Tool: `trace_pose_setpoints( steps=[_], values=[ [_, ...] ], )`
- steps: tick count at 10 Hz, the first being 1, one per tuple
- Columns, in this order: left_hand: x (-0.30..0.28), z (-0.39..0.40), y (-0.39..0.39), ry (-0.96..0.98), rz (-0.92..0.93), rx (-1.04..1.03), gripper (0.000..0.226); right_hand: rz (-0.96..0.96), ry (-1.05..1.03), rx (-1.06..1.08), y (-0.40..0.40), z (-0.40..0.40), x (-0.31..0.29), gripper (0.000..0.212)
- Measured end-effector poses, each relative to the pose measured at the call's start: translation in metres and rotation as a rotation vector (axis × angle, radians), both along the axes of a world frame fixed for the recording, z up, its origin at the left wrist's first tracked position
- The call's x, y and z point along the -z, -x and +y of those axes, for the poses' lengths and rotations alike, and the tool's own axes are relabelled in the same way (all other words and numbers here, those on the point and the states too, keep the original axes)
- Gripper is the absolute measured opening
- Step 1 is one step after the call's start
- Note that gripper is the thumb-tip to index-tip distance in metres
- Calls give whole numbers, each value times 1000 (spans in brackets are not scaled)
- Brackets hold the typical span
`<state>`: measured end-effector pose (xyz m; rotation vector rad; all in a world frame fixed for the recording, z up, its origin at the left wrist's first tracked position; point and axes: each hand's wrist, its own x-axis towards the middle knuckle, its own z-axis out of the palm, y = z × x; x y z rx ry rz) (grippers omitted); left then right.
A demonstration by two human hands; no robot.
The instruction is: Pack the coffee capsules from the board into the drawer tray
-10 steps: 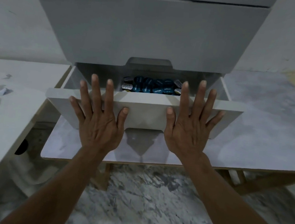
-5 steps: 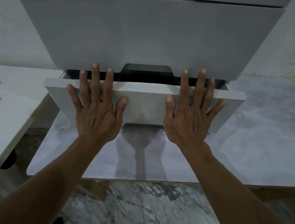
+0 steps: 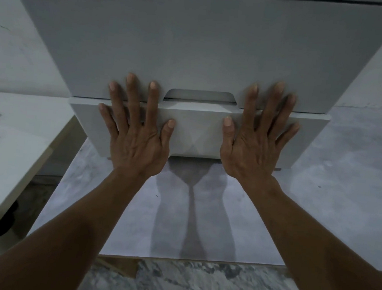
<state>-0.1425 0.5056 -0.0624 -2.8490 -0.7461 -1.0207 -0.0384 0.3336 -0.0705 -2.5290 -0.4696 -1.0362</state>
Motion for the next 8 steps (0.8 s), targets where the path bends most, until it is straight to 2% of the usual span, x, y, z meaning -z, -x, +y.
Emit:
trace_pose_setpoints(
  steps=[2, 4, 7, 8],
  values=[
    [7, 5, -12, 21, 11, -11, 78, 22, -9, -29, -16, 6, 9, 71],
    [-9, -11, 12, 82, 69, 22, 77, 139, 39, -119, 11, -14, -8, 70],
    [-105, -93, 122, 249, 107, 106, 72, 470, -136, -325, 131, -96, -105, 63],
    [-132, -138, 180, 429, 156, 180, 68, 702, -255, -303, 190, -136, -134, 57]
  ],
)
